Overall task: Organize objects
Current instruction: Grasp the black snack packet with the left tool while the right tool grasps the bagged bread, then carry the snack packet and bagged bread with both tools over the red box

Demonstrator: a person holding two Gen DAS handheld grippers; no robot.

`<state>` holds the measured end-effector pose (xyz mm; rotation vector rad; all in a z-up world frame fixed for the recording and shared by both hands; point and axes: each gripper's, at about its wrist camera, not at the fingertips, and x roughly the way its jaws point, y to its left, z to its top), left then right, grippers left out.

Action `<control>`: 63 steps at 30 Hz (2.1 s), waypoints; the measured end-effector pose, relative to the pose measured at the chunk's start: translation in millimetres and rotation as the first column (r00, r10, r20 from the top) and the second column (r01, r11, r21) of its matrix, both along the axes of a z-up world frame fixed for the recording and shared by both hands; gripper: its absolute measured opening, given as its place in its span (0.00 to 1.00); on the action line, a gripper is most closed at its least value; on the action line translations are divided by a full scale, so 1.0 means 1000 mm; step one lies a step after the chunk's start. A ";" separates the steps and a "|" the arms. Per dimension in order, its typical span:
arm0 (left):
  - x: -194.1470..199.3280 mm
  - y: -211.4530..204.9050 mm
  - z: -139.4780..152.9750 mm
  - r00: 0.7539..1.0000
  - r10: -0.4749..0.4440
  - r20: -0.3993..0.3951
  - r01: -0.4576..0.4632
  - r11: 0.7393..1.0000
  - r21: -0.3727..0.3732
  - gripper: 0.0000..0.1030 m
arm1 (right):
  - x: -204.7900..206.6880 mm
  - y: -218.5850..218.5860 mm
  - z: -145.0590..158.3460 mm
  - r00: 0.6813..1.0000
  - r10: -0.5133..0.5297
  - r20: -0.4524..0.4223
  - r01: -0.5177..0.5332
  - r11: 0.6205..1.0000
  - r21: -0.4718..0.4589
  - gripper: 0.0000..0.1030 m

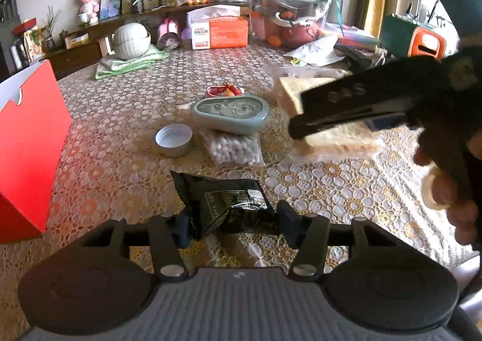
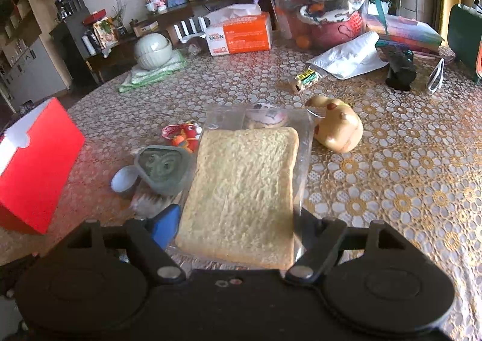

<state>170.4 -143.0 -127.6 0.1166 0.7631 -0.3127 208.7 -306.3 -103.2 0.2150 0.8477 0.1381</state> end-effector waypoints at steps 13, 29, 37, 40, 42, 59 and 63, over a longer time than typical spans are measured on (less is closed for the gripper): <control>-0.033 0.034 0.038 0.998 0.052 0.023 -0.049 0.995 -0.092 0.53 | -0.063 0.010 0.044 0.997 0.064 0.032 -0.064 0.998 0.003 0.76; -0.085 0.098 0.087 0.992 0.087 0.090 -0.070 0.982 -0.177 0.53 | -0.107 0.076 0.085 0.973 0.220 0.062 -0.221 0.975 -0.002 0.76; -0.098 0.142 0.103 0.987 0.123 0.107 -0.103 0.978 -0.180 0.53 | -0.105 0.116 0.098 0.955 0.291 0.058 -0.293 0.956 0.013 0.76; -0.100 0.160 0.107 0.983 0.143 0.116 -0.122 0.977 -0.175 0.53 | -0.099 0.132 0.104 0.947 0.317 0.056 -0.318 0.948 0.028 0.76; -0.100 0.170 0.109 0.981 0.152 0.121 -0.131 0.977 -0.171 0.53 | -0.096 0.143 0.108 0.940 0.335 0.062 -0.337 0.942 0.015 0.76; -0.075 0.260 0.135 0.953 0.216 0.212 -0.201 0.975 -0.092 0.53 | -0.043 0.243 0.126 0.880 0.466 0.090 -0.459 0.884 -0.086 0.76; -0.062 0.277 0.126 0.953 0.220 0.207 -0.210 0.975 -0.067 0.53 | -0.031 0.257 0.129 0.871 0.482 0.099 -0.473 0.875 -0.098 0.76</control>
